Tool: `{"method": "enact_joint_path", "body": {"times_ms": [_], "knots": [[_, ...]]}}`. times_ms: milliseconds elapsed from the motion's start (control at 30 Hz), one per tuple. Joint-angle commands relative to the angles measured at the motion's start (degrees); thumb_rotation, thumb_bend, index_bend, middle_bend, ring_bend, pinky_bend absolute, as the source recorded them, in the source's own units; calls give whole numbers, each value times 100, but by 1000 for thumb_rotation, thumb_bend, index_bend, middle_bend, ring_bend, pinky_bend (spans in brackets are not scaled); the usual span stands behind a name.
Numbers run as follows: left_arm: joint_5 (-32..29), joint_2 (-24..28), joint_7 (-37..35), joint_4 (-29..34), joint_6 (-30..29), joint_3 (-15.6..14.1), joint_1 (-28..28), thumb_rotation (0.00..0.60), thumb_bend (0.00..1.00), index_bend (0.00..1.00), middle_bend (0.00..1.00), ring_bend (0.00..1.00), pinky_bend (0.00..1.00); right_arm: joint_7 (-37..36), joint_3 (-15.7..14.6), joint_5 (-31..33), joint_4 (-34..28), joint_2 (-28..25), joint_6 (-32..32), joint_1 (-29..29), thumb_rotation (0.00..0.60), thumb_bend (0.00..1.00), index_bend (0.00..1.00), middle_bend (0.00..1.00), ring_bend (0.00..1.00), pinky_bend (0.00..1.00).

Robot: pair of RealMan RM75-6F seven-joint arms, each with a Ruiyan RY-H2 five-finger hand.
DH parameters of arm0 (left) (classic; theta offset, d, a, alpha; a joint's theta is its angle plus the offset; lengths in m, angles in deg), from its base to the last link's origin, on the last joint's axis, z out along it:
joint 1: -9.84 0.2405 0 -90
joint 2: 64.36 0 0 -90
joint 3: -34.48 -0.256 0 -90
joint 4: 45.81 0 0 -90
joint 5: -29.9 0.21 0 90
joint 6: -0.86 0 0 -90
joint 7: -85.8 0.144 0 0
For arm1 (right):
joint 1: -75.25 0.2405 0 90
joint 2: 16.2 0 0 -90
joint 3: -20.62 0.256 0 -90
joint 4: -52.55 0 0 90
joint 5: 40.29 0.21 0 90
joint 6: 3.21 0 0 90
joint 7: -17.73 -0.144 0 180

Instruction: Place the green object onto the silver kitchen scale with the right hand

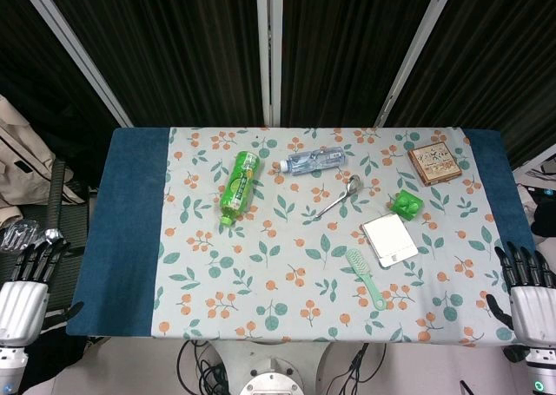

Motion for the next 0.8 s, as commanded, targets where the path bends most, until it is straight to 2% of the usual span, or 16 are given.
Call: {"method": "enact_joint_path", "body": {"times_ms": [33,233,433,667,800], "knots": [[-24,29,44,47,35,-5,-8,600,53,26,27,0,0,-183,-28,-90,-7,-45,43,7,600,257,0,0,0,0],[6,67,118,126,28,-26,-7,600,53,26,26,0,0,-177,-54,-185,0,-37,104,19,600,273,0,0,0,0],[15,87,165,192,37,-42,-6,600,53,26,27,0,0,31,-155,-257,-264,-152,424,111,600,311,0,0,0,0],[23,51,236,257,179,-35,-99,600,53,26,26,0,0,749,-366,-872,-560,-2,730,406,600,343,0,0,0,0],[53,17,267,258,229,-57,-129,600,52,26,27,0,0,1249,-386,-922,-663,194,1126,594,600,373,0,2,0,0]]}}
